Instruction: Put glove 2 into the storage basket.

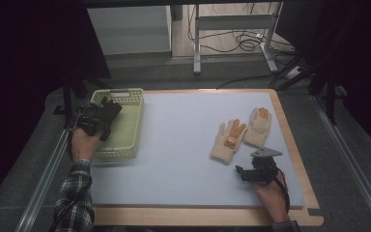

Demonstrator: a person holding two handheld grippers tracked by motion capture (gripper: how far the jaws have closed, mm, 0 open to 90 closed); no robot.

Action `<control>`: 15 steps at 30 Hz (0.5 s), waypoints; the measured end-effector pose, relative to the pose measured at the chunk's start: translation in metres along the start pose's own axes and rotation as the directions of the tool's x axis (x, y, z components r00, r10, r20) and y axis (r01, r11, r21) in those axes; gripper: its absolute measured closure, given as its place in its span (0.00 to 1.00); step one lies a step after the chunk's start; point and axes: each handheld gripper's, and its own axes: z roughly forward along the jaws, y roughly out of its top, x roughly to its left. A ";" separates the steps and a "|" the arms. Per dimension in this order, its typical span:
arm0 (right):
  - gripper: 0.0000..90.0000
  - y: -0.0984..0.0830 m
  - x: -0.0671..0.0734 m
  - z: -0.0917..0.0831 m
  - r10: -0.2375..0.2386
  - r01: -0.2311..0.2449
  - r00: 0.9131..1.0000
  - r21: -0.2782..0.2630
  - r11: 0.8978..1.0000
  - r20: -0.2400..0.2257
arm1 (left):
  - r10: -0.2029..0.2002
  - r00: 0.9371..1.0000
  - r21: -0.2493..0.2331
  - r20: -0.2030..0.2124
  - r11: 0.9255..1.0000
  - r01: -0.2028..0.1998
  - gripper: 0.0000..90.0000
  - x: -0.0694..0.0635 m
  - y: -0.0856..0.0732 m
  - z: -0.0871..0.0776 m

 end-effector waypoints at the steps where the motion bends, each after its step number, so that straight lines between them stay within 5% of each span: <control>1: 0.16 0.000 0.000 0.000 0.000 0.000 1.000 0.000 1.000 0.000 | 0.007 1.000 0.006 -0.008 1.000 -0.007 0.77 0.000 0.002 0.001; 9: 0.16 0.000 0.000 0.000 0.000 0.000 1.000 0.000 1.000 0.000 | 0.043 0.997 0.094 -0.058 0.995 -0.037 0.75 -0.001 0.013 0.019; 12: 0.16 0.000 0.000 0.000 0.001 -0.001 1.000 0.000 1.000 -0.001 | 0.027 0.999 0.109 -0.039 0.994 -0.023 0.72 0.002 0.015 0.021; 15: 0.16 0.000 0.000 0.000 0.000 0.000 1.000 0.000 1.000 0.000 | 0.037 0.998 0.139 -0.052 0.990 -0.029 0.58 0.004 0.014 0.023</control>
